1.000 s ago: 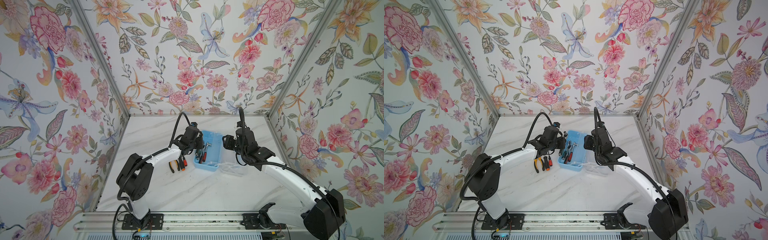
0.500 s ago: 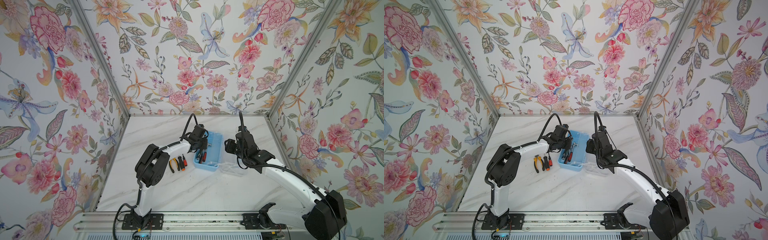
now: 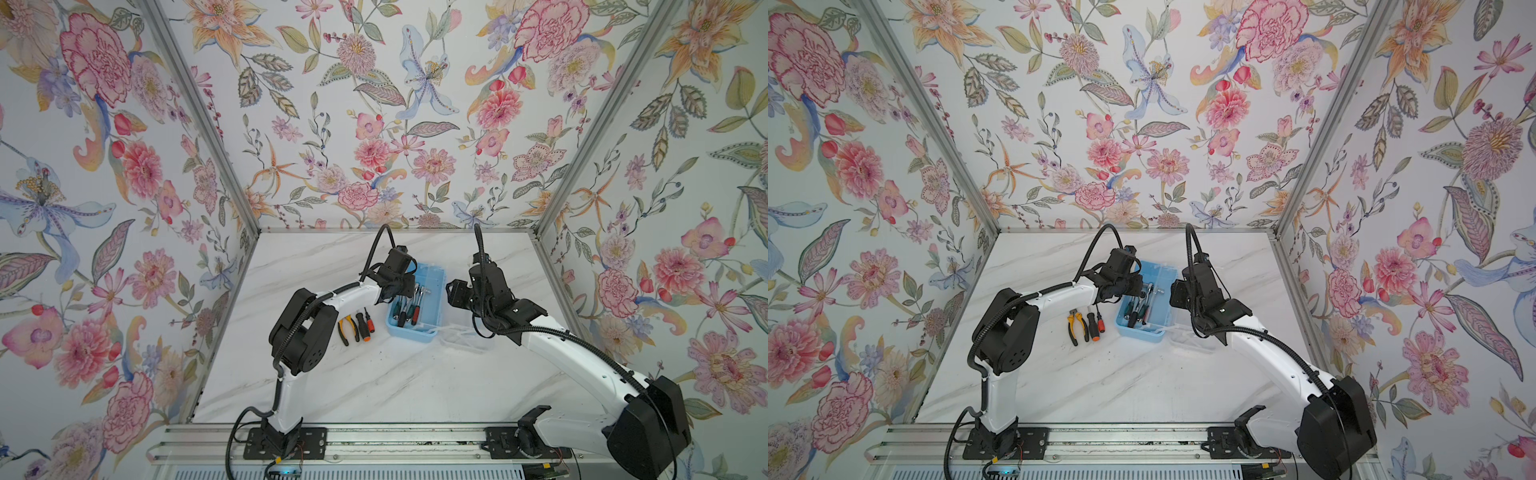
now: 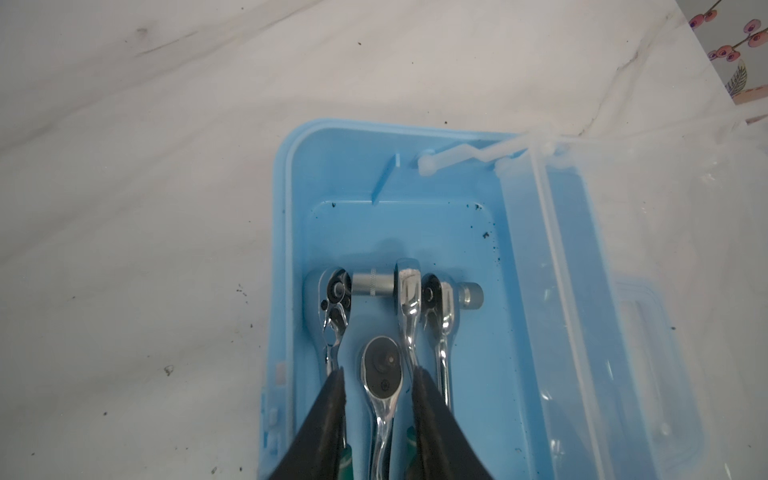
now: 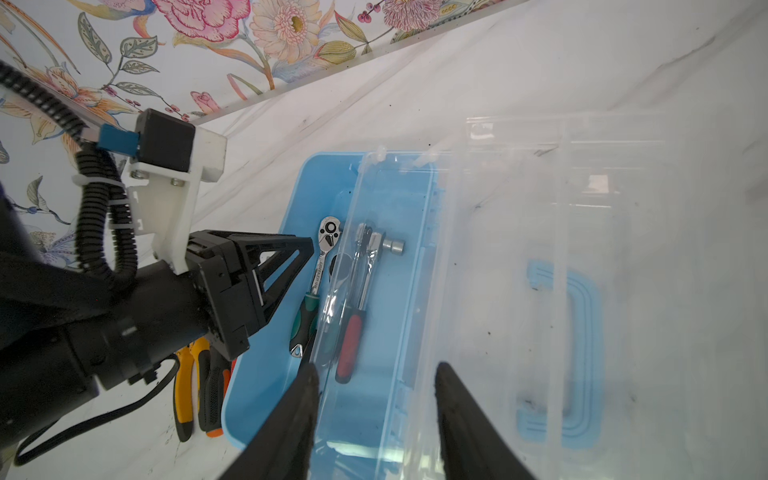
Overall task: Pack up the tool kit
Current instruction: 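Lower the socket ratchet into the box and open the left gripper, then move the left gripper back over the yellow-handled pliers and lower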
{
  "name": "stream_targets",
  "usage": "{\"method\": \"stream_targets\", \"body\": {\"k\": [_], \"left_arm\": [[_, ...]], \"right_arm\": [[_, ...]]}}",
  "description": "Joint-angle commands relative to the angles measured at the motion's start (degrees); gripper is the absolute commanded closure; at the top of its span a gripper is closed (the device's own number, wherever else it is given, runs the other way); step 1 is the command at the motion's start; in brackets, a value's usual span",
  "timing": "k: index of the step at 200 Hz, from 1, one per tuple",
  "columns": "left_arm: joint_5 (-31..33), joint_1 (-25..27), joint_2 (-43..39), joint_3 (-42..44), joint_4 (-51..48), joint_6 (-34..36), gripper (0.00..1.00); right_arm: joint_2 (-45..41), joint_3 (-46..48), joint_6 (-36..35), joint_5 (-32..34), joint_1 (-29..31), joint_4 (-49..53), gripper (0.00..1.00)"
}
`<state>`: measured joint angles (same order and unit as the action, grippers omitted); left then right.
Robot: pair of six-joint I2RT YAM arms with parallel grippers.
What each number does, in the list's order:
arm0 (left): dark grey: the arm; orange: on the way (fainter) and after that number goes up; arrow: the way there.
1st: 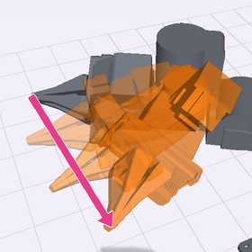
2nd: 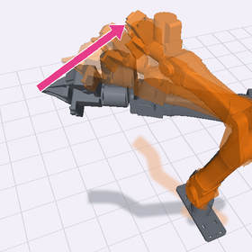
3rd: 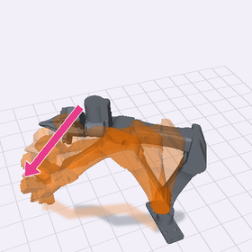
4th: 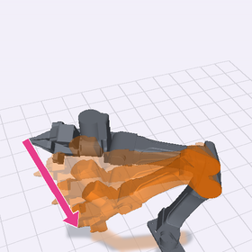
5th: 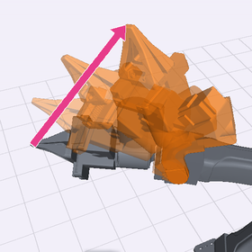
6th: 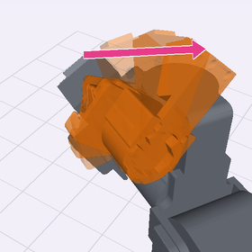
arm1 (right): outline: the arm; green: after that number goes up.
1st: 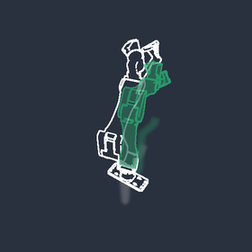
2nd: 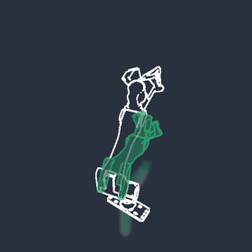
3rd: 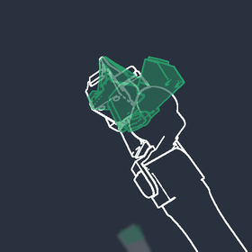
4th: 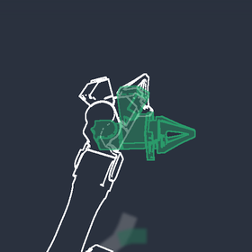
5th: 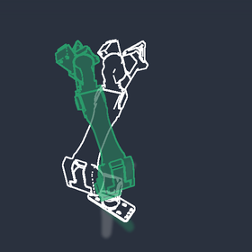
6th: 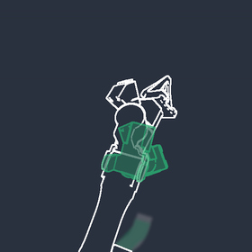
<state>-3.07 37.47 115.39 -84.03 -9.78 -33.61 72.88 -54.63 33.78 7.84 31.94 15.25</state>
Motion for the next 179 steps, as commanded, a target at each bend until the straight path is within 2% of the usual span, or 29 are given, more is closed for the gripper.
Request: {"method": "stream_targets", "body": {"k": [1, 26, 67, 91, 147, 179], "left_arm": [[3.1, -1.5, -6.3, 2.9, -0.4, 0.6, 0.68], [4.4, -4.8, -12.0, 10.0, 0.3, -0.7, 0.68], [7.7, -10.5, -21.6, 22.2, -1.4, -1.5, 0.65], [8.8, -12.8, -25.4, 27.7, -3.2, -1.9, 0.62], [9.7, -13.0, -33.5, 38.2, -6.9, -4.4, 0.59], [8.9, -13.0, -35.0, 41.4, -6.6, -5.5, 0.59]], "right_arm": [[2.3, -4.0, -3.2, -2.6, 0.4, 2.9, 0.53], [5.2, -7.6, -5.9, -1.6, 3.4, 5.4, 0.52], [11.5, -11.9, -6.2, -5.3, 8.1, 5.4, 0.45], [14.8, -13.7, -6.0, -6.6, 9.8, 5.2, 0.45], [18.7, -16.2, -5.9, -9.0, 10.8, 4.8, 0.45], [19.6, -16.8, -6.4, -9.2, 10.9, 4.8, 0.45]]}}
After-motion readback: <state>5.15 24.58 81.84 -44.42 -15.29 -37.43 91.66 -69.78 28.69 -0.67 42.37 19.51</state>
